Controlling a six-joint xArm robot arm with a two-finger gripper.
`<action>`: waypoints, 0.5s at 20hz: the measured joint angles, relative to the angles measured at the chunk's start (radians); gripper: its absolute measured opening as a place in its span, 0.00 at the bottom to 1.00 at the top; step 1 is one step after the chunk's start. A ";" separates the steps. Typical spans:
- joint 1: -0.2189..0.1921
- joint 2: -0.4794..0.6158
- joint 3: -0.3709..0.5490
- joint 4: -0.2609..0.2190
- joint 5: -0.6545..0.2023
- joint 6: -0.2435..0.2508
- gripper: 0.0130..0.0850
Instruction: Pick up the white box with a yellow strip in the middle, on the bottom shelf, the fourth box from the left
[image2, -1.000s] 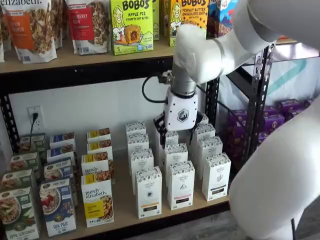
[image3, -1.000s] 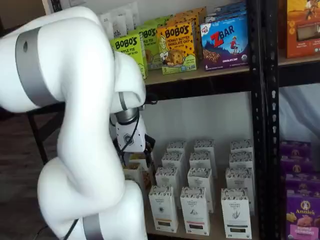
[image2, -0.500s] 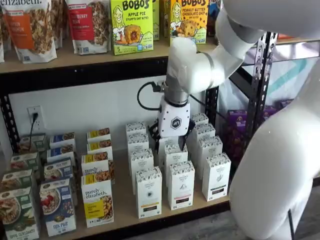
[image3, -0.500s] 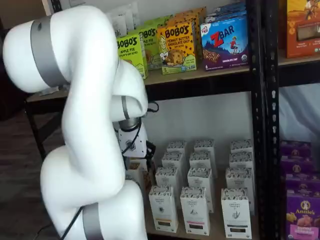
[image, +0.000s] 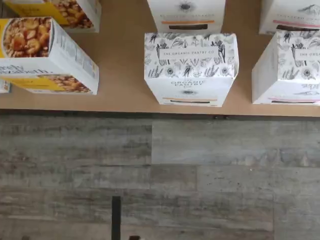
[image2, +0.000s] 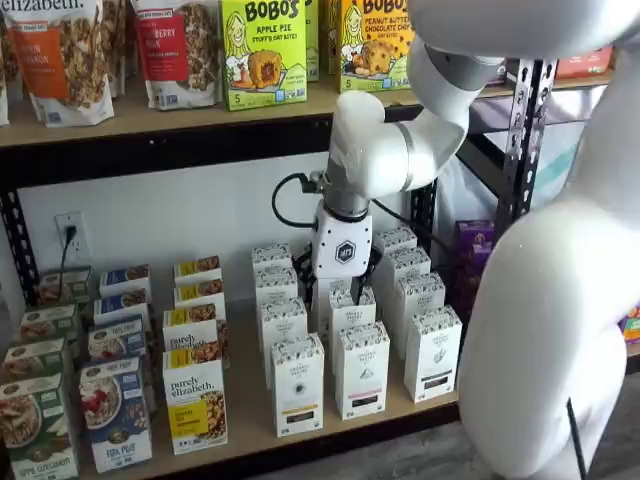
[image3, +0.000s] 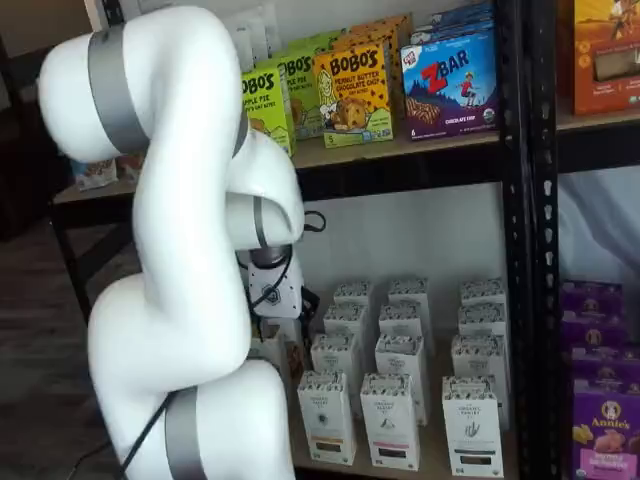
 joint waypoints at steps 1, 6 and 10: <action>-0.004 0.014 -0.005 0.004 -0.008 -0.008 1.00; -0.026 0.092 -0.032 0.018 -0.058 -0.046 1.00; -0.035 0.143 -0.050 0.039 -0.087 -0.076 1.00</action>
